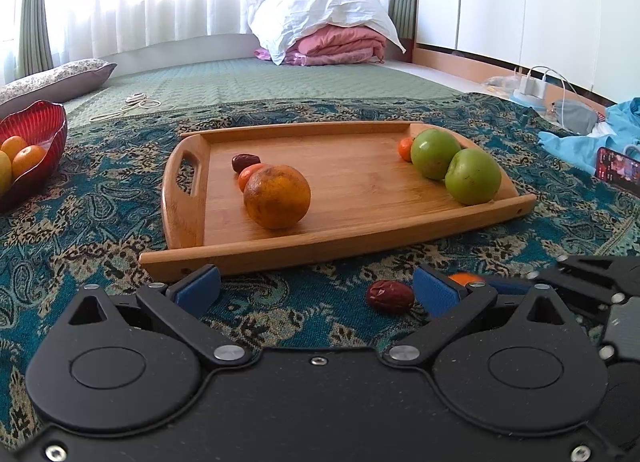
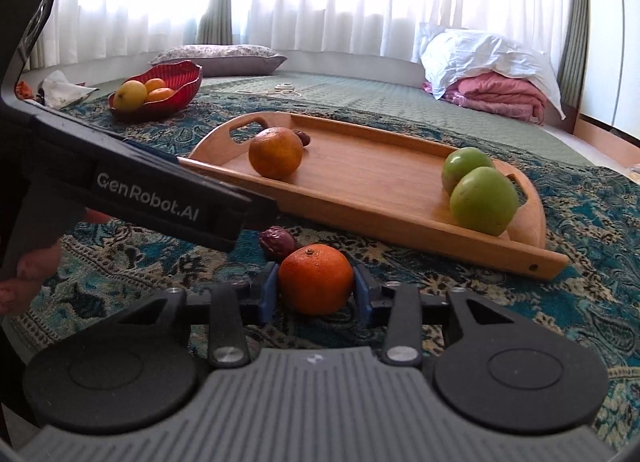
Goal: Organize fruits
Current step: 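Close right gripper on another tangerine while left tool moves to another red date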
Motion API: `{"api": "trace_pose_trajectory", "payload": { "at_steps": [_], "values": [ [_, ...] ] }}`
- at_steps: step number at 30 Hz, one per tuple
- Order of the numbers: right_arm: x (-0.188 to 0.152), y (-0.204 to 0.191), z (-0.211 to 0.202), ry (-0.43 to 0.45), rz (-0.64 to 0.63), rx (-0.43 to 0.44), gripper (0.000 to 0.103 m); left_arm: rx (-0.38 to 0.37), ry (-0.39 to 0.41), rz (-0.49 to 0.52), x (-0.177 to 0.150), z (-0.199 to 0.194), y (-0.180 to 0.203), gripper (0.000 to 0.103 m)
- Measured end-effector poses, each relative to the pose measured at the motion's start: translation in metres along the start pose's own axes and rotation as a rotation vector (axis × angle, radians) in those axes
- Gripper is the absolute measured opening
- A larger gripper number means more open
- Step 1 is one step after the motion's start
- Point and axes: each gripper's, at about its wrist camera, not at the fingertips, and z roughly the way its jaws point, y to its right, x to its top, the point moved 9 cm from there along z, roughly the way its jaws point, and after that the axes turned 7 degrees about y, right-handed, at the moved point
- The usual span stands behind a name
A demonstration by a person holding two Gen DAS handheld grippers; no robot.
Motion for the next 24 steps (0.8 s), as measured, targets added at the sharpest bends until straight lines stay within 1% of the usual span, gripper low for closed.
{"api": "trace_pose_trajectory", "payload": {
  "at_steps": [3,7,12,15,18,21,23,24],
  "values": [
    [0.002,0.008,-0.004,0.009,-0.005,-0.032,0.045,-0.001,-0.007,-0.012,-0.004,0.002,0.0,0.103],
    [0.003,0.02,-0.009,0.023,-0.012,-0.083,0.045,-0.021,-0.007,-0.027,-0.007,0.003,0.003,0.103],
    [0.003,0.034,-0.014,0.036,-0.021,-0.138,0.045,-0.054,-0.013,-0.027,-0.008,0.007,0.015,0.103],
    [0.003,0.042,-0.016,0.035,-0.007,-0.157,0.045,-0.07,-0.011,-0.012,-0.008,0.01,0.025,0.102],
    [0.002,0.048,-0.016,0.032,-0.002,-0.171,0.045,-0.074,-0.012,0.002,-0.008,0.013,0.033,0.098],
    [0.002,0.051,-0.015,0.028,0.008,-0.176,0.045,-0.096,-0.025,-0.015,-0.008,0.017,0.039,0.091],
    [0.002,0.053,-0.014,0.029,0.015,-0.179,0.045,-0.106,-0.029,-0.023,-0.008,0.018,0.04,0.082],
    [0.002,0.053,-0.014,0.028,0.016,-0.181,0.045,-0.108,-0.032,-0.023,-0.009,0.018,0.041,0.079]
  ]
}}
